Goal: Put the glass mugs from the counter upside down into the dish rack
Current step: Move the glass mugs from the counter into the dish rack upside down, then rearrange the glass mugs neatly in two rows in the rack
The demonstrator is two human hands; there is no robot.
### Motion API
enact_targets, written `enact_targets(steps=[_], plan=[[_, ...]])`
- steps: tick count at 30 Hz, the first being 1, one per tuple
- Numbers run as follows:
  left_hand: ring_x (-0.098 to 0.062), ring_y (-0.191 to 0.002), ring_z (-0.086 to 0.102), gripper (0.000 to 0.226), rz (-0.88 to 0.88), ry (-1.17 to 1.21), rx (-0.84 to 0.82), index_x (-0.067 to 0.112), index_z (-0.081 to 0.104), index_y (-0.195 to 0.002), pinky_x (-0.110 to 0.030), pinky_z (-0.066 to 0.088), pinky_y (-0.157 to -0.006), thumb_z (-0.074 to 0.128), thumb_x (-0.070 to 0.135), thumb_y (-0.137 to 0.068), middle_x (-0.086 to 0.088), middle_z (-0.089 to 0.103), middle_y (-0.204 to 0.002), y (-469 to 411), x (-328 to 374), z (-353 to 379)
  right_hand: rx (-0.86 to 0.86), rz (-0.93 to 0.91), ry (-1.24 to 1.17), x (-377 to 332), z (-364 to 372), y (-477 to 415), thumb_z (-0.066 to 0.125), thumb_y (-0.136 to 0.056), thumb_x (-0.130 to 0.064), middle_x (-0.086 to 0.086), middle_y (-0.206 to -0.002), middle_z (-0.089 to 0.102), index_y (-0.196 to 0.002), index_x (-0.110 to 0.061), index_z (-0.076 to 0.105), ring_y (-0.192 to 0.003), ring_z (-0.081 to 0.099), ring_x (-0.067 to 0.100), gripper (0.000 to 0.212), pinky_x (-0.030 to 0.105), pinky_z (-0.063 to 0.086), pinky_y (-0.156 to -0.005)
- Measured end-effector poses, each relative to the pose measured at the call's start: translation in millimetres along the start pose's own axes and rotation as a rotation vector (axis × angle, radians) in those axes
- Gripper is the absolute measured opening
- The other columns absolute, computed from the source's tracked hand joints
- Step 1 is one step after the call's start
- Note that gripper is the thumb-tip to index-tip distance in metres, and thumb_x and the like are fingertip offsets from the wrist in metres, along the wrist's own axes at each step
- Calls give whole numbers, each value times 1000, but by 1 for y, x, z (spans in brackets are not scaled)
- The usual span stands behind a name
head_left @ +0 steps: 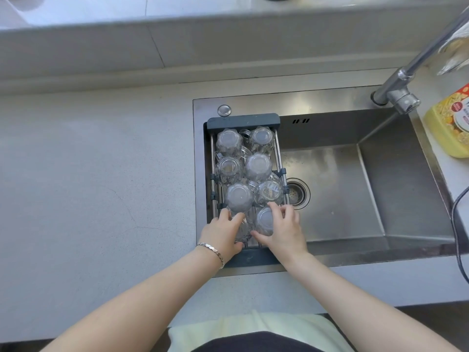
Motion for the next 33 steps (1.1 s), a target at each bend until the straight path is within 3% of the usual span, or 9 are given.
enact_targets(steps=[6, 10, 15, 19, 22, 24, 27, 30, 33], plan=[[-28, -107, 55, 64, -17, 73, 12, 25, 31, -138, -37, 54, -86, 64, 32, -83, -8, 40, -131, 1, -3, 3, -97, -32, -22, 4, 3, 1, 62, -81, -45, 15, -128, 32, -140, -12, 26, -117, 33, 33, 77, 38, 36, -101], [-27, -108, 55, 65, -33, 117, 31, 25, 31, -139, -37, 53, -88, 64, 31, -83, -7, 41, -131, 3, -3, 4, -61, -56, -84, 7, 5, 6, 67, -79, -41, 17, -127, 35, -138, -8, 32, -118, 34, 32, 76, 35, 33, -104], [-28, -109, 54, 65, -41, 82, 30, 25, 31, -139, -38, 53, -88, 64, 34, -83, -8, 41, -131, 1, -1, 3, -77, -42, -112, 13, 15, 5, 73, -76, -32, 26, -130, 38, -135, 2, 35, -123, 37, 39, 79, 43, 34, -108], [-28, -110, 54, 66, -43, 12, -3, 26, 28, -140, -38, 54, -86, 63, 36, -85, -9, 40, -133, 2, 2, 3, -159, -50, 3, 12, 14, 7, 63, -83, -33, 22, -141, 30, -142, -1, 21, -132, 30, 36, 80, 42, 30, -112], [-25, -107, 57, 54, -40, 20, -5, 26, 37, -137, -37, 55, -84, 55, 43, -89, -5, 44, -132, 2, 1, -4, -269, -51, 174, 7, -13, 1, 53, -88, -34, 12, -141, 38, -141, -7, 25, -130, 37, 28, 65, 38, 36, -104], [-23, -99, 61, 40, -62, 83, 81, 22, 54, -124, -35, 55, -81, 48, 44, -91, -2, 52, -123, 0, -5, -22, -287, -50, 90, 3, -42, -14, 51, -89, -33, 8, -130, 53, -130, -12, 46, -120, 50, 24, 46, 34, 42, -97], [-23, -94, 62, 30, -61, 90, 247, 19, 56, -120, -33, 54, -77, 46, 32, -94, -2, 56, -119, -18, -16, -60, -203, -64, -79, -6, -81, -51, 55, -88, -26, 6, -115, 66, -117, -14, 59, -104, 60, 20, 32, 31, 46, -89], [-27, -100, 60, 33, -32, 55, 336, 15, 52, -124, -37, 54, -79, 48, 14, -92, -5, 54, -125, -51, -24, -99, -12, -46, -113, -18, -100, -101, 56, -88, -23, 10, -120, 60, -122, -12, 55, -105, 58, 24, 36, 28, 42, -81], [-26, -112, 54, 45, 67, -128, 339, 13, 46, -128, -35, 46, -86, 51, 0, -86, -6, 48, -135, -90, -27, -125, -25, -25, -37, -34, -94, -150, 59, -85, -28, 13, -129, 46, -132, -15, 42, -109, 54, 31, 51, 32, 42, -79]])
Point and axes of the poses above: each hand's wrist, its own y-axis away from the middle knuckle, its own z-axis out of the palm, x = y × z, the point moved 2 cm from there along -y, towards the middle knuckle
